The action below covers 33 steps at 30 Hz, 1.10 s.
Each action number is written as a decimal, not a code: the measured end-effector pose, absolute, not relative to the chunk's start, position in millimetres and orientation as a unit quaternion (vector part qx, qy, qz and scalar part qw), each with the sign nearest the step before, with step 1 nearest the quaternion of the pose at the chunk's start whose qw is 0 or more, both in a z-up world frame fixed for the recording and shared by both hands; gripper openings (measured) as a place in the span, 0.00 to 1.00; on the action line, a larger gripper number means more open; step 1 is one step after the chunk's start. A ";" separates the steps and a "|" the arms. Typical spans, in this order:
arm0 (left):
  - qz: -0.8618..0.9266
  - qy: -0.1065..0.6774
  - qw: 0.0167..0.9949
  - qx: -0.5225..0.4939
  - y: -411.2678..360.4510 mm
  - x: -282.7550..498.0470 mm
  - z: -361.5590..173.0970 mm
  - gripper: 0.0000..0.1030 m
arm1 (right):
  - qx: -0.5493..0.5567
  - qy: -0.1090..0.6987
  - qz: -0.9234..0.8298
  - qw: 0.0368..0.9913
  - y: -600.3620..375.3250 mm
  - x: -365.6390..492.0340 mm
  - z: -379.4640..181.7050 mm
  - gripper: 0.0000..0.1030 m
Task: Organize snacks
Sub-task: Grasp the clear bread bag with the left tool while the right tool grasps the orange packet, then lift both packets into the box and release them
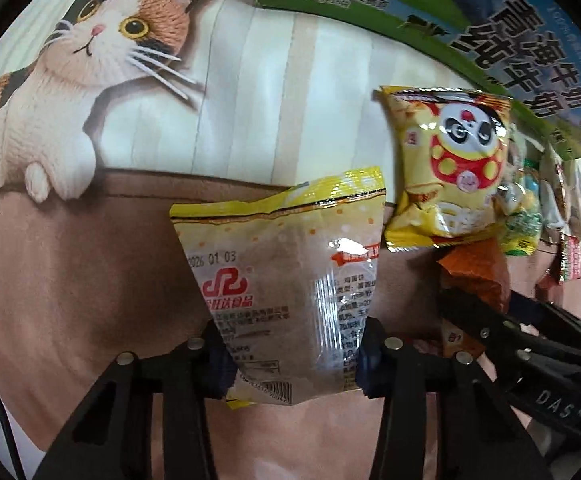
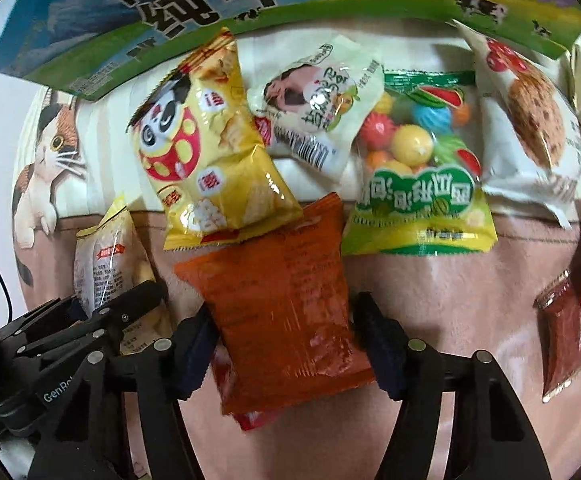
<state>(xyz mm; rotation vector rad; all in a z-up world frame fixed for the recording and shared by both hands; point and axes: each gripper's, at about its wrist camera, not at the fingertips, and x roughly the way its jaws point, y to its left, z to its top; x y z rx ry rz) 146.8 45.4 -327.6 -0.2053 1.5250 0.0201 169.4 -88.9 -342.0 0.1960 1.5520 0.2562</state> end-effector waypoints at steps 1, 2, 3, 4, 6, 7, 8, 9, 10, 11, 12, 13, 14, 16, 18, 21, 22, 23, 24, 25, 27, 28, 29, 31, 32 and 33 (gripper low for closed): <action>0.007 0.689 0.718 -0.093 43.7 144.8 -325.2 0.40 | 0.091 0.695 0.116 0.703 -89.3 164.1 -340.8 0.64; 0.006 0.689 0.719 -0.092 39.9 143.7 -323.6 0.40 | 0.096 0.693 0.119 0.704 -91.0 156.7 -341.0 0.63; 0.005 0.687 0.721 -0.090 38.8 142.3 -319.8 0.40 | 0.098 0.692 0.119 0.705 -91.0 152.8 -337.7 0.63; 0.003 0.686 0.722 -0.090 39.1 140.7 -315.5 0.40 | 0.100 0.691 0.119 0.706 -92.7 147.4 -336.0 0.62; -0.001 0.682 0.725 -0.094 24.2 137.9 -310.0 0.40 | 0.106 0.688 0.122 0.707 -90.0 138.9 -333.1 0.62; -0.003 0.679 0.728 -0.094 22.1 136.8 -305.3 0.40 | 0.110 0.687 0.123 0.708 -93.2 134.7 -329.0 0.61; -0.006 0.676 0.731 -0.095 20.5 135.4 -300.2 0.40 | 0.114 0.686 0.125 0.708 -100.2 136.9 -320.9 0.61; -0.008 0.671 0.735 -0.097 18.9 134.3 -294.1 0.40 | 0.117 0.684 0.128 0.709 -103.5 136.1 -313.6 0.59; -0.010 0.668 0.737 -0.099 18.1 133.7 -288.6 0.40 | 0.117 0.681 0.129 0.711 -102.7 131.7 -310.0 0.59; -0.012 0.663 0.741 -0.102 16.7 133.3 -280.5 0.40 | 0.119 0.677 0.130 0.714 -105.1 132.1 -303.1 0.59; -0.016 0.658 0.745 -0.103 16.1 132.1 -273.4 0.40 | 0.124 0.673 0.133 0.717 -106.2 132.9 -297.6 0.59; -0.019 0.653 0.750 -0.101 17.7 132.7 -266.4 0.40 | 0.127 0.670 0.138 0.718 -107.5 133.0 -291.6 0.59; -0.019 0.648 0.755 -0.097 16.3 134.5 -260.6 0.40 | 0.125 0.669 0.142 0.719 -108.1 134.5 -288.7 0.59; -0.023 0.641 0.763 -0.084 11.4 139.1 -255.9 0.40 | 0.128 0.669 0.144 0.718 -116.0 140.5 -284.2 0.60; -0.019 0.647 0.758 -0.078 8.2 147.0 -262.8 0.40 | 0.141 0.686 0.153 0.697 -122.0 143.5 -289.4 0.69; -0.008 0.666 0.741 -0.082 13.2 153.5 -282.7 0.40 | 0.150 0.706 0.142 0.678 -130.8 146.8 -308.1 0.77; -0.007 0.676 0.732 -0.085 16.1 153.0 -290.7 0.40 | 0.155 0.715 0.146 0.666 -128.8 149.6 -317.3 0.77; -0.005 0.682 0.726 -0.088 22.0 148.2 -294.3 0.40 | 0.160 0.724 0.144 0.655 -127.0 152.4 -326.9 0.77; 0.000 0.689 0.719 -0.091 24.8 148.0 -302.7 0.40 | 0.166 0.730 0.143 0.648 -124.9 153.0 -333.7 0.77; 0.004 0.694 0.714 -0.090 27.2 148.1 -309.8 0.40 | 0.167 0.735 0.143 0.641 -119.6 152.6 -344.1 0.77; 0.009 0.699 0.710 -0.090 29.8 149.0 -318.2 0.40 | 0.172 0.741 0.140 0.634 -116.2 154.0 -354.0 0.75; 0.010 0.699 0.709 -0.091 31.0 149.2 -320.2 0.40 | 0.170 0.739 0.139 0.637 -114.5 155.7 -356.1 0.66; 0.010 0.699 0.709 -0.091 31.4 149.4 -320.3 0.40 | 0.162 0.737 0.137 0.642 -112.2 157.7 -356.7 0.64; 0.007 0.696 0.712 -0.091 31.6 149.6 -317.1 0.40 | 0.154 0.729 0.146 0.651 -100.0 162.8 -361.8 0.53; 0.005 0.694 0.714 -0.092 31.7 149.9 -313.4 0.40 | 0.152 0.725 0.149 0.655 -99.2 162.3 -358.3 0.52; 0.004 0.691 0.717 -0.094 34.8 148.7 -308.2 0.40 | 0.147 0.720 0.154 0.660 -98.5 161.8 -353.3 0.51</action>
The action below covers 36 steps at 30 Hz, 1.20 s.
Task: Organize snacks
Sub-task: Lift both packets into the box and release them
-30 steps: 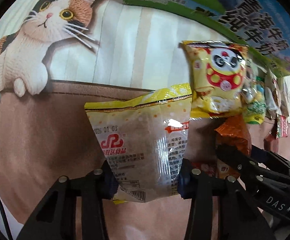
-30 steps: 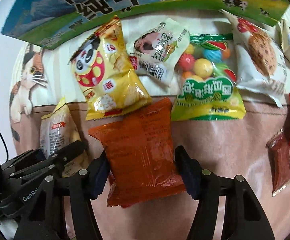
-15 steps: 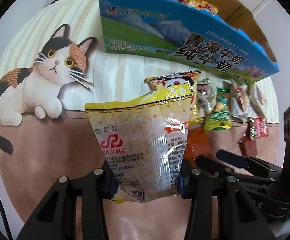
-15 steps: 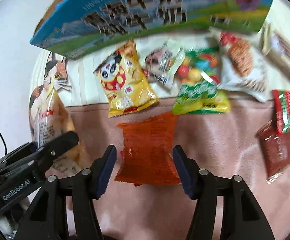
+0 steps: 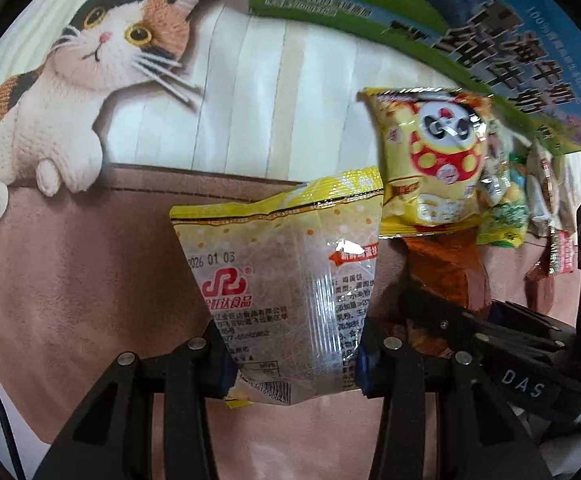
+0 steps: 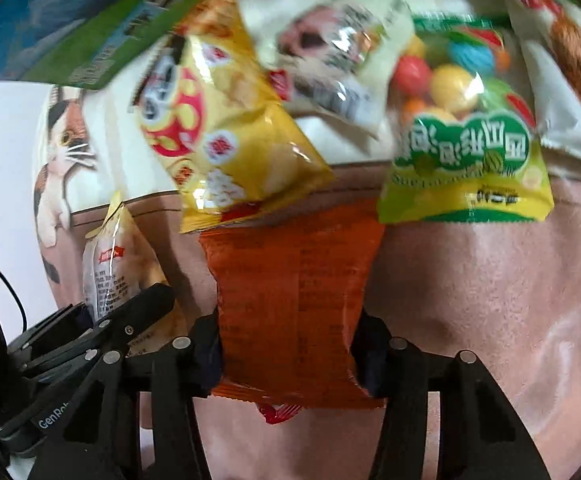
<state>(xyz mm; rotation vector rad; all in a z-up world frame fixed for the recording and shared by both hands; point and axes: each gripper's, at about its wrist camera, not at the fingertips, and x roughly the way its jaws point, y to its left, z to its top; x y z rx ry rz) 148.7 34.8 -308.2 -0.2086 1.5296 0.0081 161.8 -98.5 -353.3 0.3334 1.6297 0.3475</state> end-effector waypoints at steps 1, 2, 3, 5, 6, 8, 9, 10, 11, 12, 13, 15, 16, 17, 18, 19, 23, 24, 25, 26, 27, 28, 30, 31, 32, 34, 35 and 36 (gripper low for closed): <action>0.002 0.688 0.720 -0.095 39.1 145.3 -302.4 0.40 | 0.145 0.715 0.158 0.666 -99.4 161.7 -346.6 0.50; 0.000 0.684 0.723 -0.097 38.9 144.6 -297.3 0.40 | 0.147 0.710 0.162 0.669 -100.3 160.2 -342.1 0.50; -0.002 0.682 0.725 -0.101 38.7 143.8 -293.3 0.40 | 0.148 0.704 0.165 0.674 -101.6 158.1 -336.1 0.50; -0.006 0.673 0.732 -0.108 38.3 141.7 -278.6 0.40 | 0.144 0.691 0.172 0.687 -111.6 152.8 -317.0 0.50; -0.009 0.665 0.738 -0.111 38.0 141.1 -267.7 0.40 | 0.146 0.683 0.177 0.694 -113.4 156.3 -313.9 0.50; -0.016 0.653 0.749 -0.115 37.1 141.6 -245.0 0.40 | 0.157 0.670 0.182 0.703 -126.2 159.4 -294.0 0.50; -0.022 0.641 0.758 -0.122 36.8 142.9 -228.4 0.40 | 0.165 0.661 0.186 0.708 -131.2 162.1 -281.4 0.50; -0.029 0.631 0.766 -0.123 35.4 145.9 -211.5 0.40 | 0.168 0.651 0.190 0.716 -136.4 163.7 -267.5 0.50; -0.034 0.622 0.772 -0.124 35.6 149.1 -195.8 0.40 | 0.168 0.638 0.192 0.726 -140.7 165.5 -250.1 0.50; -0.040 0.609 0.782 -0.129 36.0 153.4 -178.2 0.40 | 0.172 0.629 0.195 0.733 -145.5 168.3 -236.3 0.50; -0.048 0.593 0.793 -0.134 35.3 159.7 -158.4 0.40 | 0.180 0.614 0.202 0.741 -155.0 172.7 -218.3 0.50; -0.059 0.571 0.808 -0.132 32.4 175.9 -126.2 0.40 | 0.185 0.586 0.209 0.761 -167.1 184.6 -181.7 0.50; -0.066 0.562 0.814 -0.133 31.4 184.6 -112.1 0.40 | 0.191 0.575 0.211 0.767 -172.7 190.6 -169.4 0.50; -0.074 0.550 0.821 -0.133 29.8 197.4 -96.0 0.40 | 0.198 0.563 0.215 0.773 -176.4 199.4 -154.5 0.50; -0.076 0.544 0.825 -0.129 26.1 208.0 -87.9 0.40 | 0.200 0.555 0.215 0.779 -175.8 206.7 -145.6 0.50; -0.077 0.538 0.830 -0.124 20.7 222.2 -80.5 0.40 | 0.202 0.543 0.214 0.787 -178.6 216.8 -134.9 0.50; -0.072 0.540 0.833 -0.100 11.0 277.1 -73.3 0.40 | 0.196 0.519 0.199 0.808 -168.3 256.6 -119.2 0.50; -0.074 0.548 0.827 -0.100 12.2 287.4 -75.6 0.40 | 0.195 0.517 0.196 0.810 -169.5 268.7 -118.6 0.50; -0.071 0.558 0.820 -0.102 14.0 300.5 -81.6 0.40 | 0.194 0.517 0.190 0.812 -169.6 275.1 -118.5 0.50; -0.072 0.567 0.814 -0.103 15.2 309.6 -85.5 0.40 | 0.192 0.520 0.188 0.811 -169.9 284.8 -122.0 0.50; -0.072 0.580 0.804 -0.106 16.9 321.3 -92.7 0.40 | 0.191 0.523 0.185 0.810 -168.2 293.3 -126.2 0.50; -0.068 0.590 0.797 -0.109 18.1 328.7 -100.4 0.40 | 0.189 0.528 0.179 0.808 -167.5 301.4 -131.1 0.50; -0.060 0.611 0.781 -0.111 21.0 343.9 -118.6 0.40 | 0.188 0.539 0.175 0.802 -165.0 314.9 -143.5 0.50; -0.058 0.620 0.775 -0.109 21.4 347.2 -127.1 0.40 | 0.187 0.542 0.170 0.801 -165.7 320.1 -148.2 0.50; -0.054 0.630 0.767 -0.105 20.9 352.6 -136.9 0.40 | 0.186 0.547 0.171 0.798 -165.2 324.6 -152.9 0.50; -0.051 0.648 0.753 -0.100 20.8 361.8 -153.5 0.40 | 0.188 0.557 0.168 0.791 -165.2 331.7 -164.1 0.50; -0.048 0.653 0.750 -0.098 20.5 364.1 -158.0 0.40 | 0.188 0.563 0.168 0.787 -164.0 336.0 -170.1 0.50; -0.046 0.660 0.744 -0.095 20.0 367.3 -165.2 0.40 | 0.187 0.567 0.166 0.785 -162.9 339.6 -176.0 0.50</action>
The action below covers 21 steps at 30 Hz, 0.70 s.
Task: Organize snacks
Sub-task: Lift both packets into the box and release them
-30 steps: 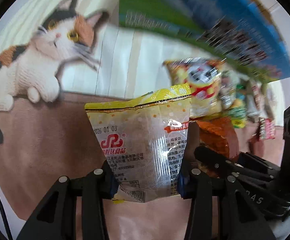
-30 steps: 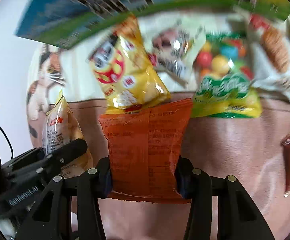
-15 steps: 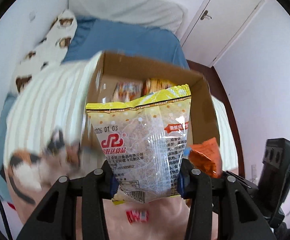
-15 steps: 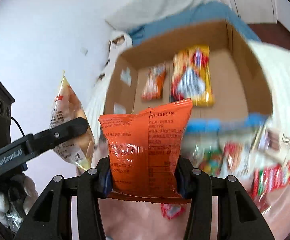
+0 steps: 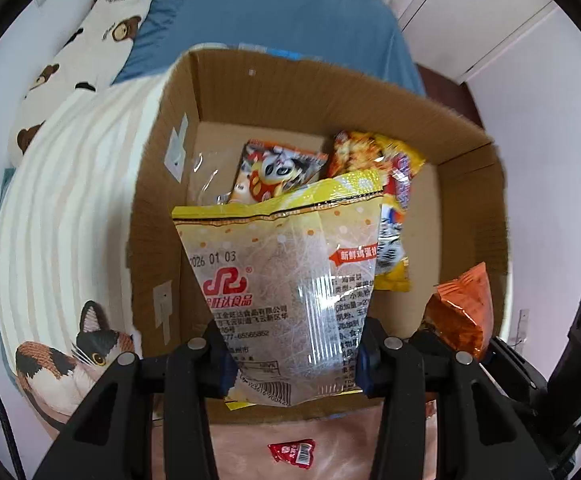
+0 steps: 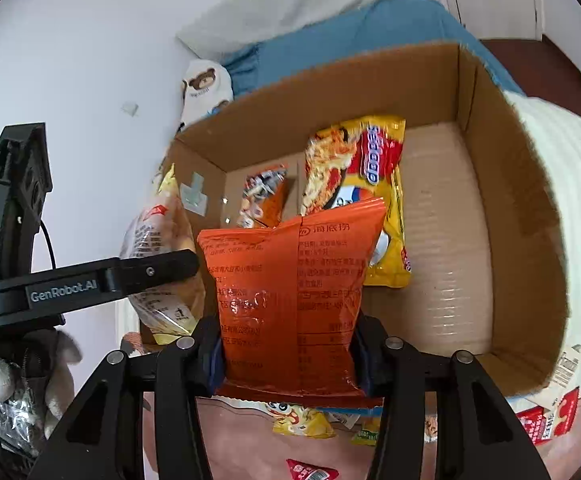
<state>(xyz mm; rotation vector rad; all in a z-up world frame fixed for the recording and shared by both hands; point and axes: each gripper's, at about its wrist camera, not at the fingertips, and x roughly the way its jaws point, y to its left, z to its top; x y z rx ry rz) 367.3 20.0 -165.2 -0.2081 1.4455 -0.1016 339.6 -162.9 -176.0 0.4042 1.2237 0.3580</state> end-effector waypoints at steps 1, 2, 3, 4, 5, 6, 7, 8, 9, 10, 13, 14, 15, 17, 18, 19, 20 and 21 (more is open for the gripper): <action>-0.048 0.664 0.740 -0.093 17.6 368.1 -167.0 0.40 | 0.185 0.573 0.165 0.781 -161.2 342.3 -181.9 0.50; -0.049 0.669 0.736 -0.092 16.5 369.2 -172.0 0.41 | 0.184 0.580 0.165 0.777 -160.3 343.9 -186.8 0.51; -0.046 0.674 0.732 -0.092 16.4 370.6 -176.5 0.41 | 0.185 0.587 0.164 0.770 -159.3 345.3 -193.2 0.52; -0.046 0.677 0.729 -0.090 15.8 371.5 -179.5 0.44 | 0.183 0.595 0.163 0.766 -157.9 347.4 -198.2 0.53; -0.047 0.678 0.728 -0.087 16.2 374.5 -182.6 0.52 | 0.179 0.603 0.164 0.760 -156.2 349.7 -203.7 0.56; -0.046 0.675 0.732 -0.085 16.2 374.2 -182.7 0.58 | 0.178 0.607 0.163 0.757 -155.7 350.5 -207.2 0.63; -0.044 0.672 0.734 -0.084 16.2 373.8 -181.7 0.70 | 0.177 0.609 0.160 0.756 -155.9 350.8 -208.9 0.67; -0.047 0.670 0.736 -0.085 16.5 373.0 -181.1 0.76 | 0.176 0.611 0.160 0.755 -156.4 350.8 -209.4 0.68; -0.047 0.669 0.737 -0.085 16.6 372.1 -180.3 0.78 | 0.176 0.611 0.157 0.755 -157.9 350.6 -209.2 0.69; -0.044 0.667 0.739 -0.085 16.6 371.0 -178.0 0.80 | 0.174 0.611 0.153 0.757 -159.2 350.7 -208.4 0.72; -0.041 0.653 0.752 -0.081 18.9 365.5 -167.5 0.81 | 0.165 0.605 0.139 0.766 -165.3 351.6 -204.1 0.78; -0.039 0.648 0.757 -0.080 19.0 364.8 -164.2 0.81 | 0.160 0.601 0.135 0.772 -167.5 350.4 -200.7 0.78; -0.037 0.640 0.763 -0.079 19.4 361.4 -159.0 0.81 | 0.154 0.596 0.131 0.777 -169.7 349.5 -197.5 0.79; -0.033 0.625 0.776 -0.076 20.1 354.9 -148.8 0.81 | 0.140 0.585 0.116 0.791 -174.5 346.1 -189.5 0.83; -0.028 0.612 0.787 -0.073 20.1 350.0 -141.9 0.81 | 0.134 0.578 0.111 0.797 -176.8 343.7 -184.8 0.84; -0.024 0.599 0.797 -0.070 20.1 344.6 -135.1 0.81 | 0.127 0.571 0.106 0.804 -179.1 340.2 -179.5 0.86; -0.019 0.584 0.809 -0.065 19.2 337.7 -127.0 0.81 | 0.119 0.564 0.097 0.811 -180.9 337.0 -174.4 0.87; -0.014 0.573 0.817 -0.062 18.7 332.6 -121.6 0.81 | 0.112 0.556 0.089 0.819 -182.8 333.8 -169.1 0.87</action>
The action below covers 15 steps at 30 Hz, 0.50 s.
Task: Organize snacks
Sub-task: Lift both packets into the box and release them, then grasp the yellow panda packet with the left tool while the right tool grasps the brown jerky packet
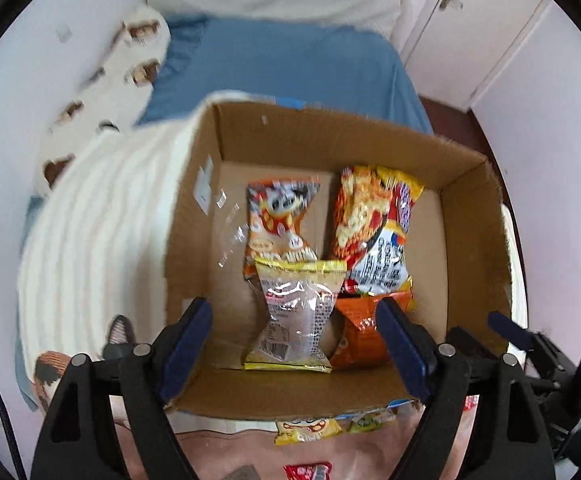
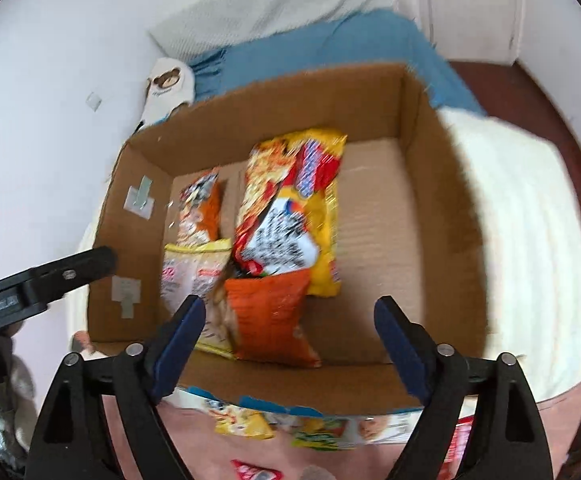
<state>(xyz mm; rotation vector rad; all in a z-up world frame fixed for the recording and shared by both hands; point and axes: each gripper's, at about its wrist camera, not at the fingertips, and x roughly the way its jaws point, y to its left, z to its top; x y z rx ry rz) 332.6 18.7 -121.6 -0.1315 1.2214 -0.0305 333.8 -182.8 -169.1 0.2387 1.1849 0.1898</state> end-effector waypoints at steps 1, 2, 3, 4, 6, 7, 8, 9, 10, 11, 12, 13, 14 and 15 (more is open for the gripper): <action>-0.010 0.560 0.826 -0.058 17.6 326.9 -115.3 0.81 | 0.108 0.546 0.084 0.826 -184.7 330.4 -163.6 0.88; -0.008 0.548 0.835 -0.053 16.5 321.1 -108.8 0.81 | 0.106 0.538 0.082 0.832 -187.0 324.5 -157.1 0.89; -0.005 0.535 0.843 -0.048 15.3 314.8 -101.5 0.81 | 0.102 0.532 0.080 0.837 -187.8 321.5 -152.7 0.92; -0.002 0.525 0.850 -0.044 14.5 309.9 -95.4 0.81 | 0.098 0.525 0.077 0.842 -189.1 316.3 -146.6 0.94; 0.002 0.506 0.862 -0.037 11.7 299.5 -84.2 0.81 | 0.091 0.510 0.077 0.852 -190.0 307.7 -136.7 0.95; 0.003 0.500 0.866 -0.033 10.4 295.2 -79.5 0.81 | 0.088 0.507 0.077 0.854 -190.7 303.0 -131.9 0.96; 0.005 0.495 0.869 -0.030 9.2 291.0 -75.3 0.81 | 0.084 0.504 0.077 0.856 -190.5 299.7 -128.4 0.96; 0.004 0.490 0.871 -0.029 7.8 286.3 -71.1 0.81 | 0.081 0.500 0.078 0.859 -190.6 295.4 -123.8 0.96; 0.005 0.485 0.874 -0.027 6.2 282.1 -67.9 0.81 | 0.081 0.496 0.078 0.861 -190.7 291.6 -120.2 0.96; 0.007 0.481 0.877 -0.025 5.5 277.9 -64.2 0.81 | 0.083 0.491 0.078 0.864 -191.7 287.4 -115.9 0.96; 0.008 0.474 0.880 -0.023 4.7 273.0 -60.1 0.81 | 0.086 0.487 0.078 0.866 -193.0 283.4 -112.0 0.96; 0.009 0.470 0.883 -0.022 4.0 268.4 -56.8 0.81 | 0.089 0.481 0.076 0.869 -194.7 278.8 -107.3 0.96; 0.011 0.465 0.885 -0.021 3.1 264.2 -53.7 0.81 | 0.090 0.475 0.076 0.872 -195.8 274.7 -102.8 0.96; 0.013 0.459 0.888 -0.020 2.5 259.8 -50.2 0.81 | 0.089 0.468 0.074 0.876 -196.8 270.2 -97.9 0.96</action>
